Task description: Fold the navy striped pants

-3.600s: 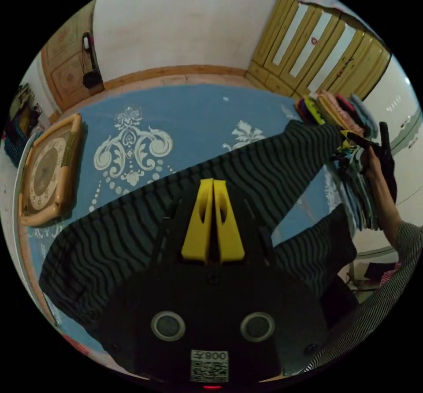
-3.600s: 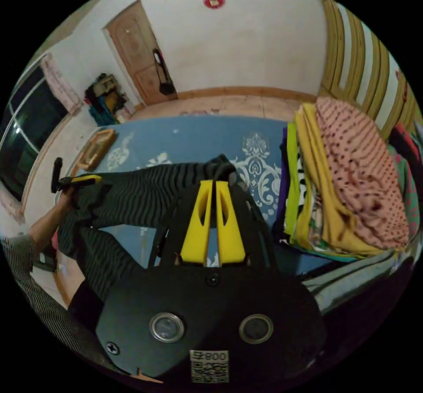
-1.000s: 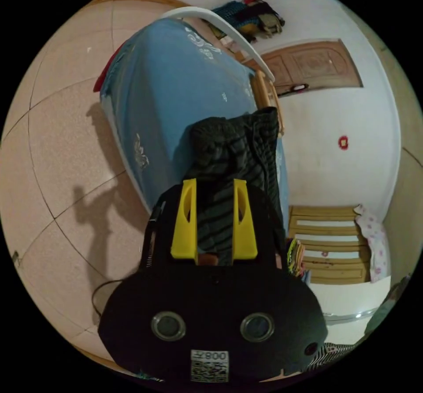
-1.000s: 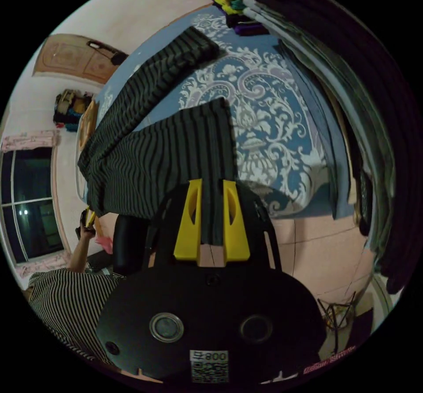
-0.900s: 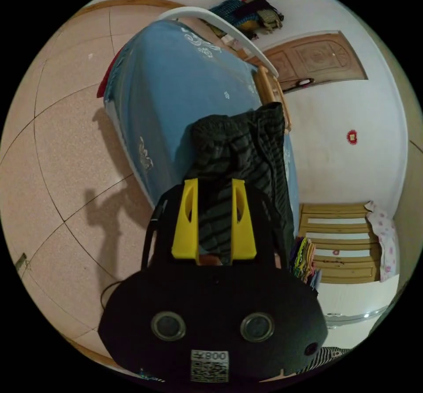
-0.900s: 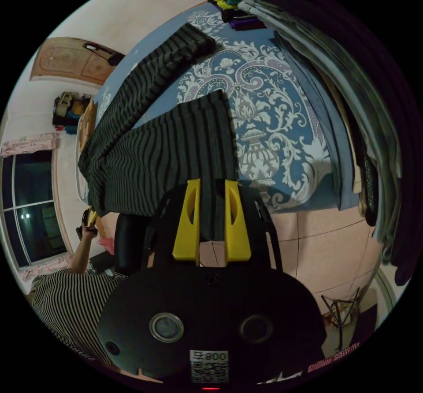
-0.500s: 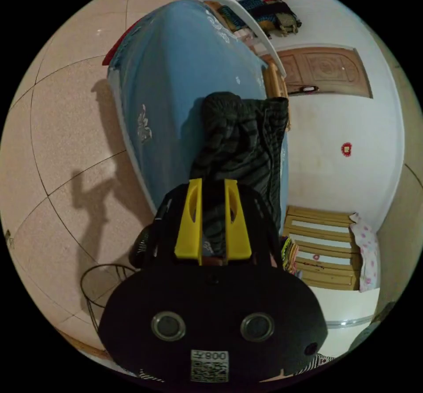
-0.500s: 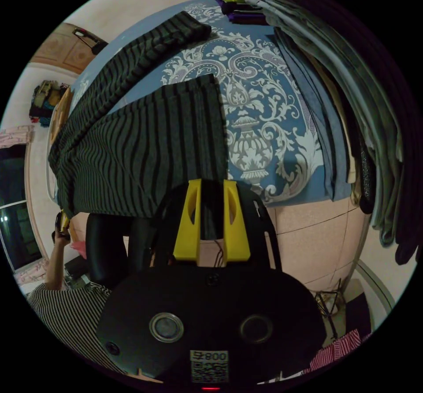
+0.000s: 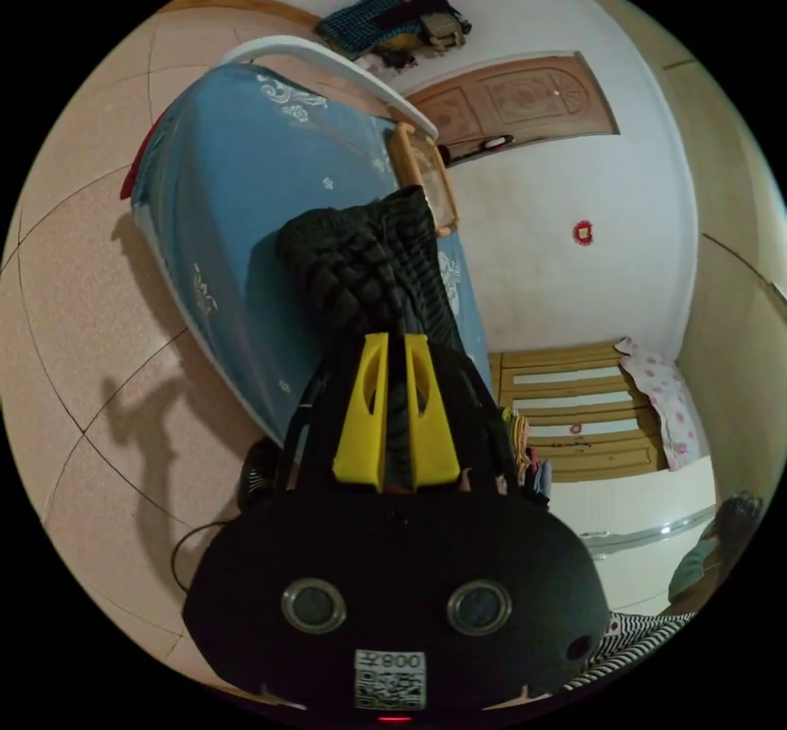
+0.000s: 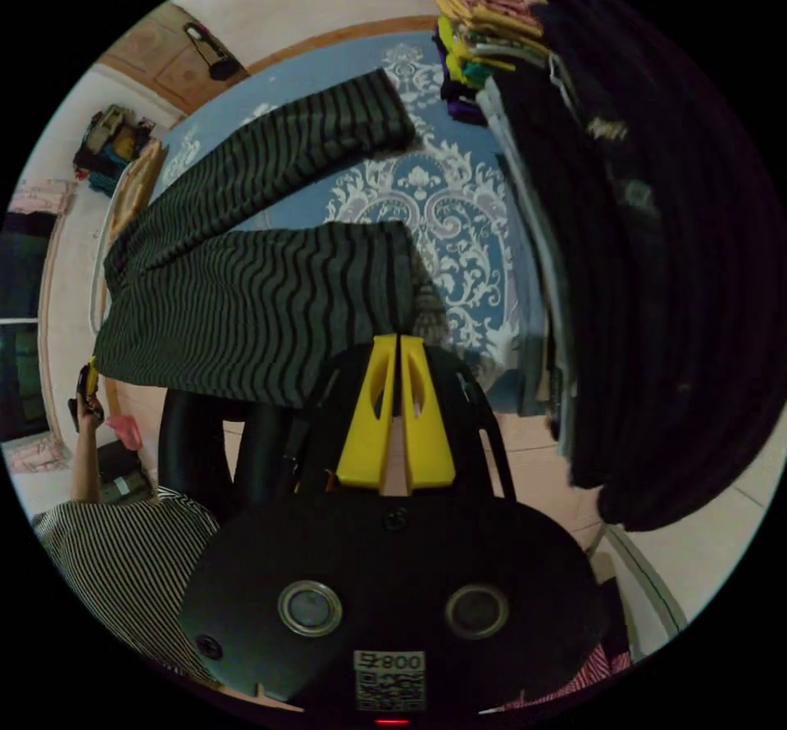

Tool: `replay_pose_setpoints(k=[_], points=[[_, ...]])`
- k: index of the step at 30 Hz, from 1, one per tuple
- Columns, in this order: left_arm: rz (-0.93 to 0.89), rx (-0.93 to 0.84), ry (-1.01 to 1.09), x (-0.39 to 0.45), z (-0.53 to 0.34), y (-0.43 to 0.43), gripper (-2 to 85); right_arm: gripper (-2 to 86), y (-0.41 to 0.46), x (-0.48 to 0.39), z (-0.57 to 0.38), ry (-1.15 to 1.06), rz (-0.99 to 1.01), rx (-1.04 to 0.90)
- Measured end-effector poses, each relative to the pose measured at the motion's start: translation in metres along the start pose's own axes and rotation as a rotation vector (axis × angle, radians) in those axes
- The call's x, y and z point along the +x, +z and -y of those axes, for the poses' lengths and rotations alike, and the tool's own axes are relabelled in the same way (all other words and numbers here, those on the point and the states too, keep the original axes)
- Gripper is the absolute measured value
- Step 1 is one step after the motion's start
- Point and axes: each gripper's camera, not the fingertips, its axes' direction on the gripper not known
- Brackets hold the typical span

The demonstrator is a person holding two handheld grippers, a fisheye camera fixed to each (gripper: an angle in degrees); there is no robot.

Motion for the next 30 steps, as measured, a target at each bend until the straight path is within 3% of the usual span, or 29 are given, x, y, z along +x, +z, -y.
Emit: replay_pose_setpoints(k=[5,8,13,16,21,30], points=[[0.145,-0.065,-0.09,-0.006,-0.013,0.031,4.7,0.3,0.009,0.006,0.014,-0.001,-0.004,-0.084],[0.139,-0.033,-0.121,0.002,-0.022,0.041,6.1,0.2,0.035,0.014,0.016,0.08,-0.011,-0.188],[0.288,0.059,-0.028,0.048,-0.023,0.045,6.5,0.3,0.016,0.011,0.02,0.073,-0.02,-0.05],[0.284,0.047,0.125,0.097,-0.017,0.07,7.0,0.7,-0.001,0.0,0.042,0.024,0.022,0.051],[0.245,-0.18,0.448,0.206,-0.011,0.187,8.5,2.1,-0.01,-0.026,0.104,-0.06,0.006,0.119],[0.315,-0.559,0.883,0.363,-0.047,0.403,10.8,6.7,-0.022,-0.026,0.199,0.029,-0.001,0.203]])
